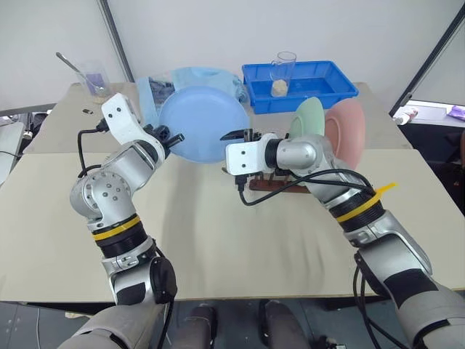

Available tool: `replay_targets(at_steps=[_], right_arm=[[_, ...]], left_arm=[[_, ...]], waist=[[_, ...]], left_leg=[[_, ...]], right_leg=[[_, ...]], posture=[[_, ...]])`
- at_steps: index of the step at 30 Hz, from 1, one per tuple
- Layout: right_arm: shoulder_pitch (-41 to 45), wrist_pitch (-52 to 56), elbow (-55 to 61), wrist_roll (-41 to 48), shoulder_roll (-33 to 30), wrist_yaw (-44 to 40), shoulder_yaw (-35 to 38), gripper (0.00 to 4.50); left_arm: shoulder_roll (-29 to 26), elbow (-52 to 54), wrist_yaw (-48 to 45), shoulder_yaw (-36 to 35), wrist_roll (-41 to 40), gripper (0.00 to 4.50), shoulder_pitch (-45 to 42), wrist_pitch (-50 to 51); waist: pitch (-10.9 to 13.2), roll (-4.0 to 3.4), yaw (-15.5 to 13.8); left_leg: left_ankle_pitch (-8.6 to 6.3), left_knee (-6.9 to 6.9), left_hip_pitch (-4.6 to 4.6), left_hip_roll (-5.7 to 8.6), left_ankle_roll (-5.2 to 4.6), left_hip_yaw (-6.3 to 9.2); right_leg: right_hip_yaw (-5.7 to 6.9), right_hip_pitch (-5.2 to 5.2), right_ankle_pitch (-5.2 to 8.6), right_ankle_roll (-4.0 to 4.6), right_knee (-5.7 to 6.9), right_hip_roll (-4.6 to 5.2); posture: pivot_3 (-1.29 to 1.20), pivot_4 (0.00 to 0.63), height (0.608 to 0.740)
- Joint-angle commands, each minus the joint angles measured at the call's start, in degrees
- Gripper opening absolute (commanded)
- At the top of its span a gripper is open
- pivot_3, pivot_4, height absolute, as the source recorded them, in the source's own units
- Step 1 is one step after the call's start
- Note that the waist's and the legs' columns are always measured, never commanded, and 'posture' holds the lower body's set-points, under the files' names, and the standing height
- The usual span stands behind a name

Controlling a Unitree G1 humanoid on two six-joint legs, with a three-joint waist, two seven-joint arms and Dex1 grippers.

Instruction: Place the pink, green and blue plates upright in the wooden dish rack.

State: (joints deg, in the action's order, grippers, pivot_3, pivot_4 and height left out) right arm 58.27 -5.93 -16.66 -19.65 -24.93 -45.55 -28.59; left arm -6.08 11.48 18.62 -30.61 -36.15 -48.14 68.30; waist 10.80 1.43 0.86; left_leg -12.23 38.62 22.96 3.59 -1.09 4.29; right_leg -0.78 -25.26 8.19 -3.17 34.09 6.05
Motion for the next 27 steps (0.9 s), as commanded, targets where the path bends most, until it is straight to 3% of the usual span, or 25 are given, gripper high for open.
replay_targets(at_steps=[1,8,12,18,21,27], right_arm=[[2.08,-3.0,-1.56,-2.58,1.12,2.95,0.67,2.29],[1.98,-3.98,-3.57,-3.82,3.55,4.14,1.64,0.02],[2.24,-6.05,-3.99,-5.2,3.4,5.57,1.87,0.0],[3.1,-9.5,-5.3,-6.99,2.52,7.14,1.47,0.0],[3.42,-11.02,-5.83,-7.13,2.46,7.85,1.81,0.0],[4.35,-13.41,-6.87,-6.79,2.75,8.83,2.46,0.0]], left_arm=[[-0.19,3.1,1.42,-1.29,-0.88,0.0,-1.5,1.28],[-0.42,3.0,1.73,-4.0,-2.36,0.0,-1.44,3.94],[-2.53,2.6,-0.11,-5.64,-3.88,1.45,-0.93,5.85],[-11.09,-2.74,-5.83,-10.37,-5.92,4.32,-1.33,5.77],[-15.63,-6.43,-11.27,-12.89,-8.73,4.46,-2.03,3.62],[-26.55,-12.94,-26.18,-8.8,-7.02,4.46,2.07,-5.98]], waist=[[0.0,0.0,0.05],[0.02,0.03,0.23],[0.02,0.03,0.3],[0.02,0.04,0.93],[0.02,0.04,1.59],[0.02,0.04,1.87]], left_leg=[[0.01,-0.01,-0.03,-0.01,0.02,0.0],[0.17,-0.15,-0.07,-0.33,0.29,0.02],[0.34,-0.36,-0.15,-0.48,0.56,-0.04],[0.55,-0.56,-0.29,-0.59,0.89,-0.12],[0.61,-0.69,-0.49,-0.64,0.97,-0.1],[0.64,-0.86,-0.62,-0.69,1.02,-0.14]], right_leg=[[0.0,0.01,-0.01,0.01,0.0,-0.02],[-0.02,-0.01,-0.11,0.17,-0.04,-0.41],[-0.02,-0.02,-0.09,0.16,-0.04,-0.6],[0.01,-0.05,-0.11,0.19,-0.01,-0.8],[0.01,0.04,-0.11,0.2,0.01,-0.88],[-0.06,0.04,-0.11,0.26,0.01,-0.91]], posture=[[0.0,0.15,0.74],[0.0,0.15,0.74],[0.0,0.15,0.74],[0.0,0.15,0.74],[0.0,0.15,0.74],[0.0,0.15,0.74]])
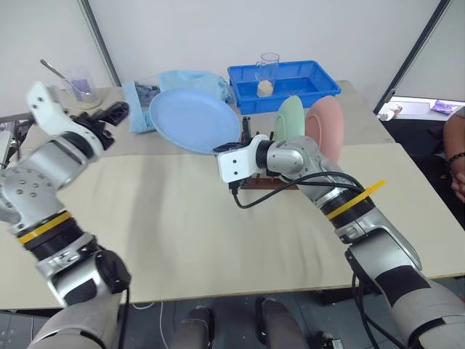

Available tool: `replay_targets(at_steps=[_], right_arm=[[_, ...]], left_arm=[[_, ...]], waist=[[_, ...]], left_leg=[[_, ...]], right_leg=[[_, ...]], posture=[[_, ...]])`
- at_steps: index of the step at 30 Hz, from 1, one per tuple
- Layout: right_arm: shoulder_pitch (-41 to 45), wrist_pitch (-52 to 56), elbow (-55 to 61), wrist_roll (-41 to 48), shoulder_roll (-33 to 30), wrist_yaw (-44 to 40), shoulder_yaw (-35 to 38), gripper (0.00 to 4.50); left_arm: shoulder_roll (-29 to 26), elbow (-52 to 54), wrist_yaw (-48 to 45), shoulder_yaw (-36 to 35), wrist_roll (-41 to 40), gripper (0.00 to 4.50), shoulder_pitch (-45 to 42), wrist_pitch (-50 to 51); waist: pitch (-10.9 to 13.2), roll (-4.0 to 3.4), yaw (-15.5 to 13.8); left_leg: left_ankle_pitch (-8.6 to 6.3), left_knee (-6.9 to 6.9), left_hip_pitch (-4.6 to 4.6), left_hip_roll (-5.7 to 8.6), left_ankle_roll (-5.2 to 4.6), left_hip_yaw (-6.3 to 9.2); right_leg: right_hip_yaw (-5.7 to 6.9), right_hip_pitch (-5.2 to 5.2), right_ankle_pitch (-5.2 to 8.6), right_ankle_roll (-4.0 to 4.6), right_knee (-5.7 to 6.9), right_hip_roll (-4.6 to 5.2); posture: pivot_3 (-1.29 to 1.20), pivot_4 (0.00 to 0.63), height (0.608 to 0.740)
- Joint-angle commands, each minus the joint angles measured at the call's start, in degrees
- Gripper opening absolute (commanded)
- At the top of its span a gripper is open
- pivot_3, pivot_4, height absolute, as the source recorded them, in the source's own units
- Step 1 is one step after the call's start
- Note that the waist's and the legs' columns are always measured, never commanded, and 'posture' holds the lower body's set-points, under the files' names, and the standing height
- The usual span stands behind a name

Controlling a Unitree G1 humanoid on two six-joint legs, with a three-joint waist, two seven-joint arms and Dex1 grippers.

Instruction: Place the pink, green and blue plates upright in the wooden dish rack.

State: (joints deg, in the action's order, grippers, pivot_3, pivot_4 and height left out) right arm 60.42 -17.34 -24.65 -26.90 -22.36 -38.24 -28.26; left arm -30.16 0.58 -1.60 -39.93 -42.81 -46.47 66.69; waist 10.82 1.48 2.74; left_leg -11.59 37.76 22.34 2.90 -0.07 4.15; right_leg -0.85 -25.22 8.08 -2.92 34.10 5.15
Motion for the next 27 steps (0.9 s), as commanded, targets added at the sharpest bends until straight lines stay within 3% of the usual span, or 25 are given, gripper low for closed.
replay_targets(at_steps=[1,4,10,13,16,20,27], right_arm=[[2.24,-2.21,1.02,0.38,0.14,1.52,2.1,0.0],[2.29,-2.75,0.81,0.49,0.18,1.75,2.35,0.0],[1.52,2.36,3.71,11.45,3.08,-0.79,9.39,0.0],[-0.37,8.03,7.8,17.59,3.99,-3.63,12.81,0.0],[-2.88,15.74,14.27,22.9,4.52,-5.5,15.55,0.0],[-7.91,35.09,28.83,36.14,6.12,-5.79,21.74,0.0],[-14.28,55.62,43.08,47.71,6.17,1.29,29.37,0.0]], left_arm=[[-3.05,-3.14,-6.98,0.22,-0.94,4.46,0.36,-4.98],[-5.01,-3.32,-12.94,2.57,-0.86,4.46,2.18,-8.23],[-13.98,1.37,-33.92,19.4,14.32,4.46,18.58,-33.41],[-14.06,4.3,-40.26,23.74,16.49,4.46,22.52,-41.7],[-12.79,6.44,-43.12,25.51,15.96,4.46,23.63,-44.8],[-11.67,9.83,-46.65,29.61,16.11,4.46,24.52,-47.26],[-10.42,8.82,-49.08,31.14,15.31,4.46,22.22,-48.3]], waist=[[0.0,0.0,-0.06],[0.0,0.01,-0.18],[0.0,0.01,-0.12],[0.0,0.01,-0.33],[-0.01,0.01,-1.05],[-0.01,0.02,-1.26],[-0.01,0.02,-1.61]], left_leg=[[0.0,-0.01,0.0,0.0,0.0,0.0],[0.0,-0.01,0.03,0.01,0.0,0.05],[-0.02,-0.16,0.03,0.01,-0.02,0.04],[-0.01,-0.45,-0.04,-0.13,0.0,0.01],[0.0,-0.48,0.05,-0.36,0.0,-0.07],[0.0,-0.53,0.11,-0.5,-0.01,-0.11],[0.0,-0.53,0.21,-0.74,-0.04,-0.52]], right_leg=[[0.0,0.0,0.0,0.02,-0.01,0.0],[0.02,-0.02,0.0,0.03,-0.02,0.02],[-0.12,-0.11,-0.21,0.48,-0.04,0.06],[-0.12,-0.18,-0.2,0.73,-0.05,0.06],[0.09,-0.24,-0.09,0.9,-0.05,-0.02],[0.09,-0.37,-0.07,0.95,-0.03,-0.11],[0.05,-0.56,0.1,0.66,-0.03,-0.29]], posture=[[0.0,0.15,0.74],[0.0,0.15,0.74],[0.0,0.15,0.74],[0.0,0.15,0.74],[0.0,0.15,0.74],[0.0,0.15,0.74],[0.0,0.15,0.74]])
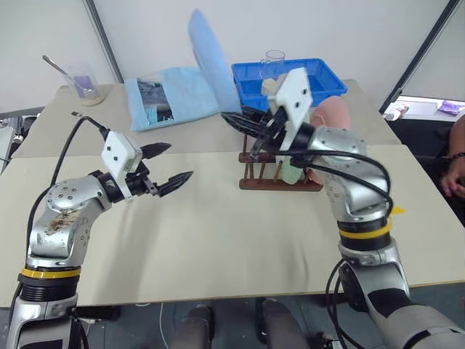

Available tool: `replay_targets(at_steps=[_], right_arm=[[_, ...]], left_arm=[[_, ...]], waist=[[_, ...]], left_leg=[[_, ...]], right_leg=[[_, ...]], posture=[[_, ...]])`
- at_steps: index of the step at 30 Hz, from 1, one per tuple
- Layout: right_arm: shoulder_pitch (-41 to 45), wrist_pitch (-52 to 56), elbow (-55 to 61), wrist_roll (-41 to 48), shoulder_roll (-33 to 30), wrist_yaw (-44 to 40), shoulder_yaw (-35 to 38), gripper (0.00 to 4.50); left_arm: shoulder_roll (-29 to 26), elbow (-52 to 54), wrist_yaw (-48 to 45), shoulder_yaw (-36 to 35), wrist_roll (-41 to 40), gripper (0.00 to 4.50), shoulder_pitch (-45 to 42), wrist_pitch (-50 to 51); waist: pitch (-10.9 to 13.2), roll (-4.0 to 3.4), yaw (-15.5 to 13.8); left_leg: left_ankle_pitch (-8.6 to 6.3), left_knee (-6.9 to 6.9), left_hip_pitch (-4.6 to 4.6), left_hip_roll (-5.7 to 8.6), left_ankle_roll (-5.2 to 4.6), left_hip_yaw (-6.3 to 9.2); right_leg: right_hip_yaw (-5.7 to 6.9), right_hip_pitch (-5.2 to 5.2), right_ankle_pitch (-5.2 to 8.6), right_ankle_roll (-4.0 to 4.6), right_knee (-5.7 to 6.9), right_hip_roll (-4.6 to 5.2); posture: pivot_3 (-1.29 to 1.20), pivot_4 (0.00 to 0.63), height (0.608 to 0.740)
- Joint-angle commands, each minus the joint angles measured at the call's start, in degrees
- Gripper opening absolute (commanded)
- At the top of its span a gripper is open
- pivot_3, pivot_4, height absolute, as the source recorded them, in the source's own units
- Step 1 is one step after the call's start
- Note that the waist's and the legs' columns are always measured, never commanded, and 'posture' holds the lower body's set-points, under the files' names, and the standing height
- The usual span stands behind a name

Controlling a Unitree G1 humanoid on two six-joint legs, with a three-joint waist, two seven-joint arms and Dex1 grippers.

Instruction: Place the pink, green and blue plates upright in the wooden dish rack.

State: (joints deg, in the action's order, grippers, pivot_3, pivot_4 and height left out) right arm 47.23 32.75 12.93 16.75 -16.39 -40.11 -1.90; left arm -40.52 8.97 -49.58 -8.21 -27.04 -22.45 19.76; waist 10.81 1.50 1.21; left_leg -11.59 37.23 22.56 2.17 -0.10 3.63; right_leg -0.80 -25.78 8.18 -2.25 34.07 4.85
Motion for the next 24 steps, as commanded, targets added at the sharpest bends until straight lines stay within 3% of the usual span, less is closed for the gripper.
replay_targets(at_steps=[1,11,24], right_arm=[[-1.67,7.1,6.5,4.87,0.44,4.35,3.52,0.0],[-5.7,20.33,14.52,12.24,5.01,16.98,7.28,0.0],[-5.27,26.41,13.23,16.62,4.01,22.55,9.25,0.0]], left_arm=[[-0.11,0.25,-1.67,-0.46,-0.59,4.46,-2.01,-1.39],[-0.31,0.51,-7.38,1.11,-1.56,4.46,-3.66,-0.74],[-0.53,2.59,-9.41,0.32,-5.06,4.46,-5.36,2.74]], waist=[[0.0,0.0,-0.09],[0.0,0.0,0.29],[0.0,0.0,0.9]], left_leg=[[0.0,0.02,0.0,-0.07,0.0,-0.03],[0.01,0.04,-0.1,-0.74,-0.01,-0.38],[0.0,0.04,-0.08,-0.84,-0.01,-0.45]], right_leg=[[0.0,0.0,0.01,-0.01,0.01,-0.07],[-0.11,-0.03,-0.08,0.14,0.02,-0.73],[-0.14,-0.04,-0.09,0.15,-0.01,-0.8]], posture=[[0.0,0.15,0.74],[0.0,0.15,0.74],[0.0,0.15,0.74]])
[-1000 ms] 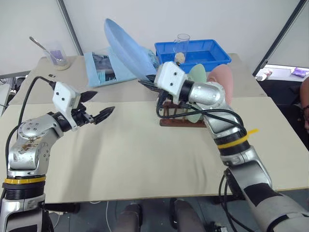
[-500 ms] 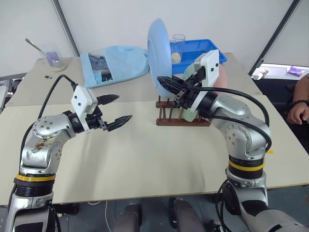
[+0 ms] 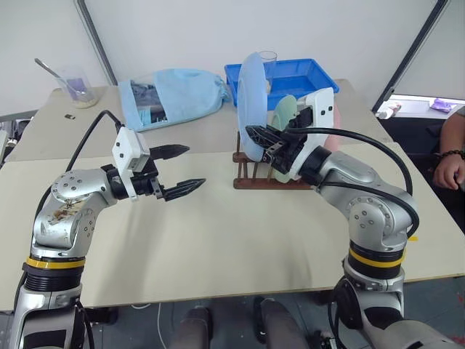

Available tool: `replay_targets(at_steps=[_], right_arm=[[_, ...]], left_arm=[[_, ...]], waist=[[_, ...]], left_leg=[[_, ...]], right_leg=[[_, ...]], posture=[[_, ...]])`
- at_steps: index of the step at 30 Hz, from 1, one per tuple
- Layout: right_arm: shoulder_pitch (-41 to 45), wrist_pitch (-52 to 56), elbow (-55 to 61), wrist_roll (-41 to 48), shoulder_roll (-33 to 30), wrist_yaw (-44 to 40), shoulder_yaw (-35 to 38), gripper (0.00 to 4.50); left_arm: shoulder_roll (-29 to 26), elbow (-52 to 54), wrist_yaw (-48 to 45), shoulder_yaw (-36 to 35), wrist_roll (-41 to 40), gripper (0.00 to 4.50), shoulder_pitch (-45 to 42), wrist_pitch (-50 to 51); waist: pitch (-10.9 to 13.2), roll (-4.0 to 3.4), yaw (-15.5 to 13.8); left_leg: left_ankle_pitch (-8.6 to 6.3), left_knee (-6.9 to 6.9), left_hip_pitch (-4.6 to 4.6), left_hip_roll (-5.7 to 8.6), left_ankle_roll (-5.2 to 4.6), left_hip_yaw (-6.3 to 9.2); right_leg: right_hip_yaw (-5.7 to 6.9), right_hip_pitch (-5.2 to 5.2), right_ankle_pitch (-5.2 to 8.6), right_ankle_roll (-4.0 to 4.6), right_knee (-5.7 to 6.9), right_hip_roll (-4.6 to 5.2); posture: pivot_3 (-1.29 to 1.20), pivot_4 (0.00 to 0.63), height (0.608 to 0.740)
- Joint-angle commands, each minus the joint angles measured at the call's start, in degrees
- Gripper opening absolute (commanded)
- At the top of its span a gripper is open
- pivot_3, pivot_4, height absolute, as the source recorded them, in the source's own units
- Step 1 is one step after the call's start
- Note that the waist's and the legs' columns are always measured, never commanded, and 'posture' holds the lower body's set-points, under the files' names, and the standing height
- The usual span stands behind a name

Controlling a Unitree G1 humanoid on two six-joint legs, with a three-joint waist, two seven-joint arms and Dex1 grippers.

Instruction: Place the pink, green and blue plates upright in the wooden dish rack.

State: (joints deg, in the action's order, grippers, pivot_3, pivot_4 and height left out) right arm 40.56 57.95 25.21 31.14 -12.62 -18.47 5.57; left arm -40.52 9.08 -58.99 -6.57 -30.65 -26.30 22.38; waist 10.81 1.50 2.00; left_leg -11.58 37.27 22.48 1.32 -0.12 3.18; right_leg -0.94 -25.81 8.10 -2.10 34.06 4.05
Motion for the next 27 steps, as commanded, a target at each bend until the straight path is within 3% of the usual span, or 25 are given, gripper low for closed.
replay_targets(at_steps=[1,27], right_arm=[[1.64,1.88,0.63,2.74,0.38,1.4,2.06,0.0],[6.11,5.2,-1.46,11.78,2.44,7.41,5.24,0.0]], left_arm=[[-0.57,2.75,0.07,-1.45,-1.65,4.46,-1.59,0.22],[-1.48,2.21,-0.51,-1.91,-1.53,4.46,-3.91,-0.58]], waist=[[0.0,0.0,0.15],[0.0,0.0,0.5]], left_leg=[[0.0,0.0,0.0,-0.01,0.0,0.0],[-0.02,-0.02,-0.01,-0.35,-0.04,-0.01]], right_leg=[[0.0,0.0,0.0,0.0,0.0,-0.01],[-0.13,-0.07,-0.04,0.1,0.0,-0.58]], posture=[[0.0,0.15,0.74],[0.0,0.15,0.74]])
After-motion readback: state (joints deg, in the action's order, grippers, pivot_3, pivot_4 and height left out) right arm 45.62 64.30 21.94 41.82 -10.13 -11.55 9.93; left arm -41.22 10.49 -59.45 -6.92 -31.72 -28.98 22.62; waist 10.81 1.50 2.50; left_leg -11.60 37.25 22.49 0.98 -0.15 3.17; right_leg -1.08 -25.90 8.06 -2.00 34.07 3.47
